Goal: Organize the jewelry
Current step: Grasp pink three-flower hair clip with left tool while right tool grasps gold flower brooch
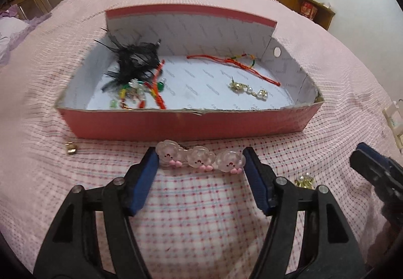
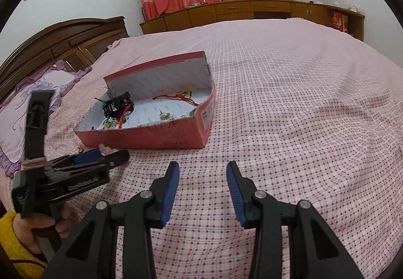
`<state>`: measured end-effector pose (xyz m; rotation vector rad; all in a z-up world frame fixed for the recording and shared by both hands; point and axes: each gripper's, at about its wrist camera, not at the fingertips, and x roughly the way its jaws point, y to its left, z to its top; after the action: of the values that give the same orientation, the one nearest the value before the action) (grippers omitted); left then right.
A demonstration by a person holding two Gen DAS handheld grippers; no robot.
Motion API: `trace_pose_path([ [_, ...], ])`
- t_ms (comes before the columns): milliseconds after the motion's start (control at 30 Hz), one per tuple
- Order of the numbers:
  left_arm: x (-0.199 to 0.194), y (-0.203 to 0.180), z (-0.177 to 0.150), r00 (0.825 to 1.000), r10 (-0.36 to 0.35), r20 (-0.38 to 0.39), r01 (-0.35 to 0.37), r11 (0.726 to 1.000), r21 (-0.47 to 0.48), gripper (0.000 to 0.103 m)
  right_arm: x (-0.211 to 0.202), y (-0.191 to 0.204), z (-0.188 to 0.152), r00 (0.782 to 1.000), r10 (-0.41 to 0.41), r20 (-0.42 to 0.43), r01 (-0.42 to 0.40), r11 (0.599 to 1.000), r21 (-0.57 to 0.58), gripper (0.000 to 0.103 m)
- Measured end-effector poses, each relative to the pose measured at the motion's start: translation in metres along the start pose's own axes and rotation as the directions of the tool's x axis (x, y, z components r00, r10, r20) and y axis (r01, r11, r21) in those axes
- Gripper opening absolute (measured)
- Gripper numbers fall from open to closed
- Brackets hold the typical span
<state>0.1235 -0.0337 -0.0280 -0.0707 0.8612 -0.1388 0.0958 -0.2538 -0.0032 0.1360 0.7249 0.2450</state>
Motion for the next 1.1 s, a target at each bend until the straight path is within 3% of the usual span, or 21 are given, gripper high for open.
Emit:
trace_pose_path([
  [533,-0.068,0.047,0.002,0.995,0.036,0.092,-0.028,0.995,-0.095,0.061,0.025,0.04,-0.016,0.995,0.064,-0.072,-0.068,0.996,-0.057,0.042],
  [900,-0.069,0.063,-0.009,0.995,0.05,0.084,-0.039,0.991,-0.129,0.061,0.051,0.048,-0.022,0.991,0.051,-0.125,-0.06,0.996,-0.072,0.042],
  [1000,-0.065,0.062,-0.014,0.997,0.042,0.068,-0.032,0.991,-0.13,0.061,0.054,0.047,-0.023,0.991,0.031,-0.128,-0.04,0.997,-0.072,0.03],
  [1100,-0.063,0.058,-0.017,0.998,0.034,0.057,-0.027,0.992,-0.122,0.061,0.055,0.043,-0.024,0.991,0.038,-0.128,-0.045,0.998,-0.053,0.026],
])
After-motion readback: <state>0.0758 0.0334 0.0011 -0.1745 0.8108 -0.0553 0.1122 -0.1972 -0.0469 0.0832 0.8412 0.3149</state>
